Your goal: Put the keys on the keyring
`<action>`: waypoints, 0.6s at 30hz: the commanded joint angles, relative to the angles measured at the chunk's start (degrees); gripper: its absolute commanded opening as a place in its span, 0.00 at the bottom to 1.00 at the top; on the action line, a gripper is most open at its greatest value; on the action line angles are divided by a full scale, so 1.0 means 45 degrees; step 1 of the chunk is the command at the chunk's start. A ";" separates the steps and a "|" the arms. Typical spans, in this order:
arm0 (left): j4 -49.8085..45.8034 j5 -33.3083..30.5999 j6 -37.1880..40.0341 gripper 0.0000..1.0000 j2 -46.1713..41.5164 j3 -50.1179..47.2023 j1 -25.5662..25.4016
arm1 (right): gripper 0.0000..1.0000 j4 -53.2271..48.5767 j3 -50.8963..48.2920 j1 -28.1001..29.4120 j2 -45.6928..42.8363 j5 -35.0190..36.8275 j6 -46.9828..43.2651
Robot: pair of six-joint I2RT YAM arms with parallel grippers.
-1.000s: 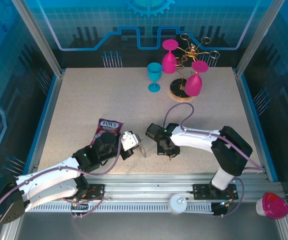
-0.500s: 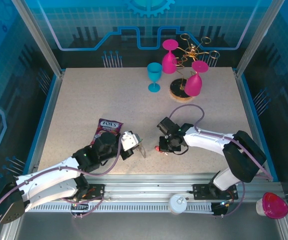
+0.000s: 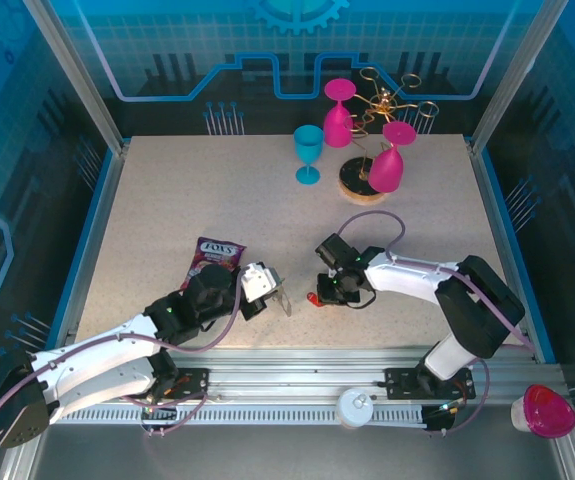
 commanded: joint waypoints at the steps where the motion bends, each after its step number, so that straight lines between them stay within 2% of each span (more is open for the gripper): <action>1: 0.0137 0.0151 0.0212 0.00 -0.0178 0.0046 -0.0036 | 0.18 -0.0191 0.0057 -0.0051 0.0171 -0.0151 -0.0138; 11: 0.0116 0.0154 0.0192 0.00 -0.0171 0.0044 -0.0028 | 0.15 0.0075 0.0114 -0.0051 0.0209 -0.0322 -0.0003; 17: 0.0080 0.0141 0.0209 0.00 -0.0196 0.0042 -0.0028 | 0.00 -0.0073 0.0166 -0.0033 0.0021 -0.0230 -0.0010; 18: 0.0060 0.0136 0.0207 0.00 -0.0198 0.0042 -0.0026 | 0.00 -0.0163 0.0191 -0.0032 -0.0127 -0.0106 -0.0054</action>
